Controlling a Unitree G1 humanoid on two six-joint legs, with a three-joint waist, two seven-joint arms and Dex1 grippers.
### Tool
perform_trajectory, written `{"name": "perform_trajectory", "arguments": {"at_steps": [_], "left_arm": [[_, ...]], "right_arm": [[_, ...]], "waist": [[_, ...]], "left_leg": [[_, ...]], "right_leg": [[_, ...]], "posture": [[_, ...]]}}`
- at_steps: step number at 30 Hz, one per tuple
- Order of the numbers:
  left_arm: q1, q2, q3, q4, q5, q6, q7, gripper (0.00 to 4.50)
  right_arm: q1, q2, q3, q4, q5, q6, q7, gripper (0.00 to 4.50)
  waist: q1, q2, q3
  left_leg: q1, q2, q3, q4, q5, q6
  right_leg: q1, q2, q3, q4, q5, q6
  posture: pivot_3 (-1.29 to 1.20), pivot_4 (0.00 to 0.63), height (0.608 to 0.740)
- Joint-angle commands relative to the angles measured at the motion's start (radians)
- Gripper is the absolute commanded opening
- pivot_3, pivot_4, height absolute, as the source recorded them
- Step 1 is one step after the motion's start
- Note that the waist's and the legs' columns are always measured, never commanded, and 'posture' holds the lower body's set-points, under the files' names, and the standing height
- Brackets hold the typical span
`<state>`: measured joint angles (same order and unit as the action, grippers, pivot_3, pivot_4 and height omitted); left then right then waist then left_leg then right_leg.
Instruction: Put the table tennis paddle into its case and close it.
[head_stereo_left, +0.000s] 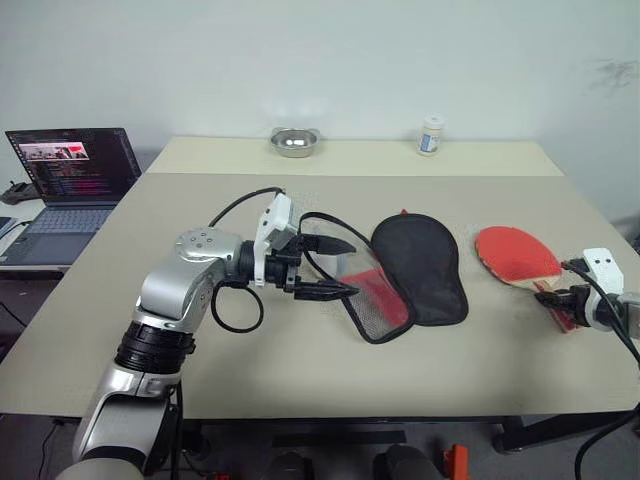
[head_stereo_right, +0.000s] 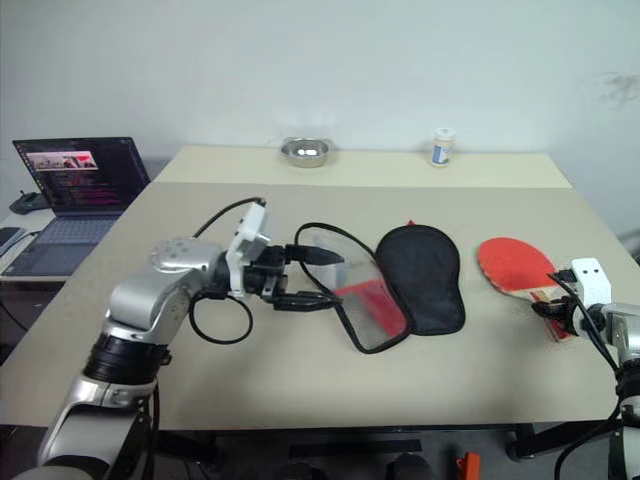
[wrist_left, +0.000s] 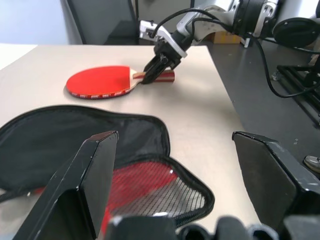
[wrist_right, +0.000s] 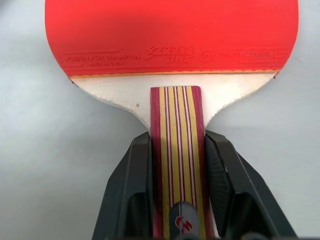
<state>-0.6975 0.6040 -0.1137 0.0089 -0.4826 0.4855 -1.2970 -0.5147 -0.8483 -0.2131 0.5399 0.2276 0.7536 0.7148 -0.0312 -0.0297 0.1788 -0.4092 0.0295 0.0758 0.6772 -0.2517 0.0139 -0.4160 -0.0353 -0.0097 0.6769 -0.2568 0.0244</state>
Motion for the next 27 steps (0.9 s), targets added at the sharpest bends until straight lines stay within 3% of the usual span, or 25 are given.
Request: {"name": "perform_trajectory", "arguments": {"at_steps": [1, 5, 10, 12, 16, 20, 27], "left_arm": [[-0.004, 0.026, 0.045, 0.016, 0.008, -0.034, 0.007, 4.0], [-0.011, 0.046, 0.057, 0.044, 0.017, -0.047, 0.008, 4.0], [-0.018, 0.039, 0.051, 0.043, 0.014, -0.047, 0.01, 4.0], [-0.021, 0.032, 0.048, 0.044, 0.015, -0.05, 0.014, 4.0], [-0.03, 0.021, 0.041, 0.055, 0.021, -0.06, 0.01, 4.0], [-0.032, 0.013, 0.039, 0.057, 0.027, -0.066, 0.014, 4.0], [-0.009, 0.009, 0.04, 0.035, 0.024, -0.061, 0.021, 4.0]], "right_arm": [[-0.004, -0.02, -0.111, -0.215, 0.072, 0.096, -0.045, 1.05], [-0.009, 0.051, -0.202, -0.536, 0.148, 0.29, -0.175, 1.05], [0.004, 0.351, -0.213, -0.912, 0.194, 0.537, -0.404, 1.05], [-0.018, 0.505, -0.238, -0.985, 0.191, 0.618, -0.495, 1.05], [-0.018, 0.666, -0.152, -0.997, 0.146, 0.598, -0.604, 1.05], [0.016, 0.71, -0.074, -0.937, 0.11, 0.526, -0.632, 1.05], [0.053, 0.652, -0.012, -0.819, 0.081, 0.417, -0.597, 1.05]], "waist": [[0.0, 0.001, 0.001], [-0.002, 0.004, 0.003], [-0.001, 0.004, 0.002], [0.001, 0.004, 0.002], [0.004, 0.005, 0.003], [0.007, 0.005, 0.003], [0.002, 0.005, 0.003]], "left_leg": [[-0.001, 0.0, 0.001, 0.0, 0.0, 0.0], [-0.006, 0.002, 0.001, -0.001, 0.0, 0.0], [-0.006, 0.004, -0.003, -0.001, 0.001, -0.002], [-0.006, 0.003, -0.003, -0.001, 0.001, -0.003], [-0.007, 0.0, -0.003, -0.001, 0.002, -0.003], [-0.009, -0.002, -0.002, -0.001, 0.001, -0.002], [-0.009, -0.001, -0.003, -0.001, 0.001, -0.002]], "right_leg": [[-0.001, 0.0, 0.0, 0.0, 0.0, 0.0], [-0.008, -0.001, 0.001, 0.002, 0.0, 0.0], [-0.007, -0.001, -0.002, 0.002, 0.0, 0.0], [-0.007, -0.001, -0.002, 0.002, 0.0, 0.0], [-0.007, -0.002, -0.002, 0.003, 0.0, -0.001], [-0.007, -0.002, -0.002, 0.0, 0.002, -0.004], [-0.008, 0.0, -0.003, 0.0, 0.002, -0.004]], "posture": [[0.0, 0.15, 0.74], [0.0, 0.15, 0.74], [0.0, 0.15, 0.74], [0.0, 0.15, 0.74], [0.0, 0.15, 0.74], [0.0, 0.15, 0.74], [0.0, 0.15, 0.74]]}}
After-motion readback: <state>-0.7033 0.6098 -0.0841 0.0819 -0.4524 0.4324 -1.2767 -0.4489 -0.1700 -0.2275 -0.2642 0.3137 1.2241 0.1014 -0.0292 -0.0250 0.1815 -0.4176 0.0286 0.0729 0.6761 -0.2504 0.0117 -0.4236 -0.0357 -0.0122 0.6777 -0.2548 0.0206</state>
